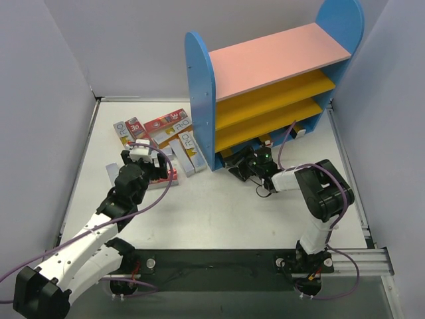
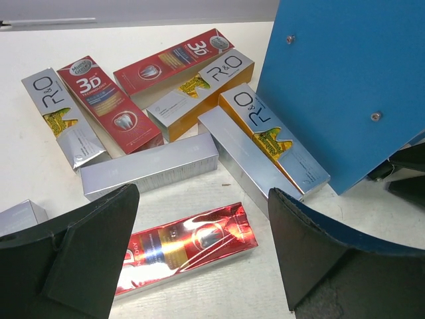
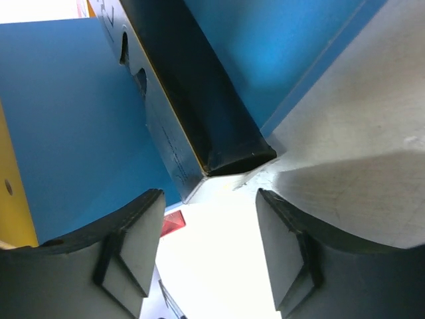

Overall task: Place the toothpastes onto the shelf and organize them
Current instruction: Adjust the toothpaste on the shelf.

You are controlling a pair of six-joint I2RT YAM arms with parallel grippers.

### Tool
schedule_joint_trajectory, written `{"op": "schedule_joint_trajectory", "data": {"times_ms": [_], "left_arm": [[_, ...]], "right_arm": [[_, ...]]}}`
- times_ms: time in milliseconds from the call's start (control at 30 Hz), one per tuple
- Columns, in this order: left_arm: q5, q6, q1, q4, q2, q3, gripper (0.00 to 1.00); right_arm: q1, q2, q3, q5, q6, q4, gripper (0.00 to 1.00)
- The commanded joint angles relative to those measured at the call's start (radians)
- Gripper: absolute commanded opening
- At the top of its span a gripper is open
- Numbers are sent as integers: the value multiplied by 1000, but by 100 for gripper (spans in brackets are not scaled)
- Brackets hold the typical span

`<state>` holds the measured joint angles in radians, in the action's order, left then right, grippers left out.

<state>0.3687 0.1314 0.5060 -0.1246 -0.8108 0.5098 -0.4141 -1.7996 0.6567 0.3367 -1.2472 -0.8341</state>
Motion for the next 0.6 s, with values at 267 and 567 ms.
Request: {"op": "schedule_joint_trajectory", "data": {"times_ms": [267,567], "left_arm": [[3,-9,5,-63,24,-1,90],[-7,-9,28,-63,35,-4,90]], "right_arm": [[20,233,-147,-16,95,1,83],[31,707,-166,-197,431,647,100]]}}
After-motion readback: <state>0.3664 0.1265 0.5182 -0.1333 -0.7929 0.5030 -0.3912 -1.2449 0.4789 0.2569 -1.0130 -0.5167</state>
